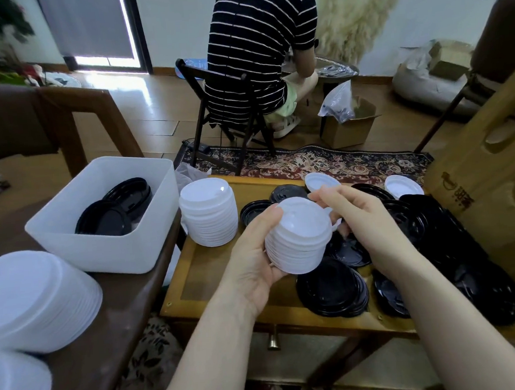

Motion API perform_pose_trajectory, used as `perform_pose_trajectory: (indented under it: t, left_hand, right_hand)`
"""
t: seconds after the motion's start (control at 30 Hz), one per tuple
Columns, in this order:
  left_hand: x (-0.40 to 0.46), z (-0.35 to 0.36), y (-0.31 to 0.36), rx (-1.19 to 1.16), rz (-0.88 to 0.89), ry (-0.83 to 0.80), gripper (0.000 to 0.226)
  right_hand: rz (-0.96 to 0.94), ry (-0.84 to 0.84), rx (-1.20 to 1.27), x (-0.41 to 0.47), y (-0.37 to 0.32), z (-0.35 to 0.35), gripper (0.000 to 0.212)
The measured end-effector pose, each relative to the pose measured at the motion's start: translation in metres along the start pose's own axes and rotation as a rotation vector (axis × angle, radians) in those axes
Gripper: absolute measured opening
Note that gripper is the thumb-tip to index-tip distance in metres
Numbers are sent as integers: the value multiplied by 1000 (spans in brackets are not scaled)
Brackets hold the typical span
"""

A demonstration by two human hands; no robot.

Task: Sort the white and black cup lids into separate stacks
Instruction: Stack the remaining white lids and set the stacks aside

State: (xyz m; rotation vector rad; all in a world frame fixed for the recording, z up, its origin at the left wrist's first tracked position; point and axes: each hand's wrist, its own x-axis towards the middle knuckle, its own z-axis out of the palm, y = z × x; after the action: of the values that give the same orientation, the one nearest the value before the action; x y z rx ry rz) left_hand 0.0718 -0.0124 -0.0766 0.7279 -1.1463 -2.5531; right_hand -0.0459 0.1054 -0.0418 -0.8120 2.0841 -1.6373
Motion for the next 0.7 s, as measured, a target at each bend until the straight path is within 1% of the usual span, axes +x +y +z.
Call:
perform_pose_trajectory:
  t: [0.03, 0.1, 0.13, 0.17, 0.2, 0.33, 0.43, 0.47, 0.53, 0.6, 0.63, 0.7]
  left_hand:
    - [0, 0, 0, -5, -1, -2, 46]
    - [2, -1, -2, -17, -10, -9, 43]
    - [2, -1, -2, -17, -14, -17, 43]
    - [2, -1, -3, -15, -17, -26, 44]
    - [3, -1, -4, -14, -17, -31, 46]
    - [4, 1, -6, -73, 17, -38, 49]
    - [5, 2, -7, -100, 67, -28, 44]
    - [5, 2, -7, -94, 77, -18, 43]
    - [5, 3, -8, -65, 89, -6, 46]
    - [5, 3, -10, -43, 92, 0, 58]
    - [5, 2, -10, -42, 89, 0, 63]
    - [6, 1, -10, -52, 80, -5, 62]
  right_hand:
    - [-10, -86, 1, -3, 1, -3, 25]
    - [-18, -290, -99, -8, 4, -11, 52]
    - [-24, -371, -141, -11, 5, -12, 61]
    - [-47, -416, -160, -14, 6, -12, 66]
    - [-80, -417, -168, -14, 8, -11, 67]
    - [-168, -238, -185, -14, 10, 0, 66]
    - [-185, -28, -203, -15, 8, 7, 79]
    - [-180, 23, -258, -16, 7, 10, 86]
    - [-158, 68, -486, -18, 4, 17, 106]
    - [-149, 82, -702, -19, 1, 22, 116]
    - [-144, 86, -739, -19, -1, 23, 118]
    - [-133, 59, -697, -18, -1, 21, 116]
